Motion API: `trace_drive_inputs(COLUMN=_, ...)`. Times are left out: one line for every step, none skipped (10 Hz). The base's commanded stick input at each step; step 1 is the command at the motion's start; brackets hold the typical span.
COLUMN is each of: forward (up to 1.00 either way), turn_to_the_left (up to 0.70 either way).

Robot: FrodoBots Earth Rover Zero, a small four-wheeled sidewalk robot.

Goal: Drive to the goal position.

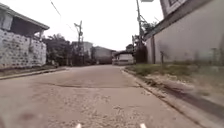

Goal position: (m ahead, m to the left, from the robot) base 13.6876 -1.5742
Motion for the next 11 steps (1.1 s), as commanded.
trace_drive_inputs(forward=0.85, turn_to_the_left=0.00)
trace_drive_inputs(forward=0.85, turn_to_the_left=0.00)
trace_drive_inputs(forward=0.85, turn_to_the_left=0.00)
trace_drive_inputs(forward=0.85, turn_to_the_left=0.00)
trace_drive_inputs(forward=0.85, turn_to_the_left=0.00)
trace_drive_inputs(forward=0.85, turn_to_the_left=0.00)
trace_drive_inputs(forward=0.85, turn_to_the_left=0.00)
trace_drive_inputs(forward=0.85, turn_to_the_left=0.00)
trace_drive_inputs(forward=0.85, turn_to_the_left=0.00)
trace_drive_inputs(forward=0.85, turn_to_the_left=0.00)
trace_drive_inputs(forward=0.85, turn_to_the_left=0.00)
